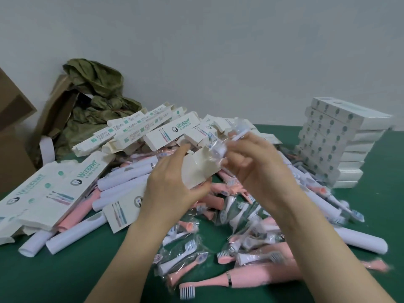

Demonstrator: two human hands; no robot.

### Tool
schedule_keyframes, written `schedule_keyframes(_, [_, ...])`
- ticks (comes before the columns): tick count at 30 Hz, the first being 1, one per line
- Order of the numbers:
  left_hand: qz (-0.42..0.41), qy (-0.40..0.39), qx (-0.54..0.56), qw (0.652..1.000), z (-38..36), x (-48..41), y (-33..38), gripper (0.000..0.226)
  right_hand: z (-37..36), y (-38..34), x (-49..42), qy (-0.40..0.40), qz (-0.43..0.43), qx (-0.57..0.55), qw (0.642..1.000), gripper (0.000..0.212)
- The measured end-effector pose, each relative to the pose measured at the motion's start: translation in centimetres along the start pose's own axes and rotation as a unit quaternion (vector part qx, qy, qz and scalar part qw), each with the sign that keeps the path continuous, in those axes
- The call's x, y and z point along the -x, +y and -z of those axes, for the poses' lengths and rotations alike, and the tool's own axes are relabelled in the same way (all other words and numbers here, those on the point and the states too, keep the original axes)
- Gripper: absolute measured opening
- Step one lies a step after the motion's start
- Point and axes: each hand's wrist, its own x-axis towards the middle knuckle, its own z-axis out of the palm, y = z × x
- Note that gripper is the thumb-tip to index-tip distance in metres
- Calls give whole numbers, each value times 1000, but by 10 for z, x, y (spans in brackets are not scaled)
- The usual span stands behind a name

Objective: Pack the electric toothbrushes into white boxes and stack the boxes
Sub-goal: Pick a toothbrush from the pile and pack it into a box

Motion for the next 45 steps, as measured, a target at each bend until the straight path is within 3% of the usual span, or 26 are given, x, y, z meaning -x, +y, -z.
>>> schedule_keyframes(2, [1,-1,5,1000,1,2,2,69,-9,13,4,23,-4,58,998,20])
schedule_keyframes(6, [-12,4,3,1000,1,5,4,65,-10,27,-1,200,-1,108,974,49])
schedule_keyframes(8, [-20,1,-10,1000,0,6,4,66,-4,31,-2,224,23,177,958,51])
schedule_keyframes(14, [-26,8,-11,1000,-1,4,4,64,-7,44,-3,202,81,271,938,14])
schedule_keyframes(18, [-33,1,-10,999,-2,6,2,69,-5,42,-3,130,82,296,943,10])
schedule_keyframes(23, [-36,-4,-16,999,-2,5,2,69,-8,53,0,85,136,508,846,17])
schedule_keyframes(25, [-26,7,-11,1000,0,5,2,68,-6,52,0,95,147,493,852,17])
schedule_keyframes(29, [-35,20,-16,999,-1,6,1,66,-3,49,0,169,139,362,906,15])
schedule_keyframes(33, [-29,48,3,998,-3,6,6,65,-8,55,2,135,157,423,882,10])
schedule_keyframes(37, [-35,51,15,998,-1,6,5,65,-7,56,1,70,132,480,865,19])
schedule_keyframes(41, [-66,101,12,993,0,7,1,68,0,48,2,175,184,459,851,29])
schedule_keyframes(43, [-77,123,25,989,2,7,1,70,2,44,3,184,118,387,896,30])
schedule_keyframes(45, [-83,116,38,989,4,8,-1,73,2,41,3,146,60,296,942,18])
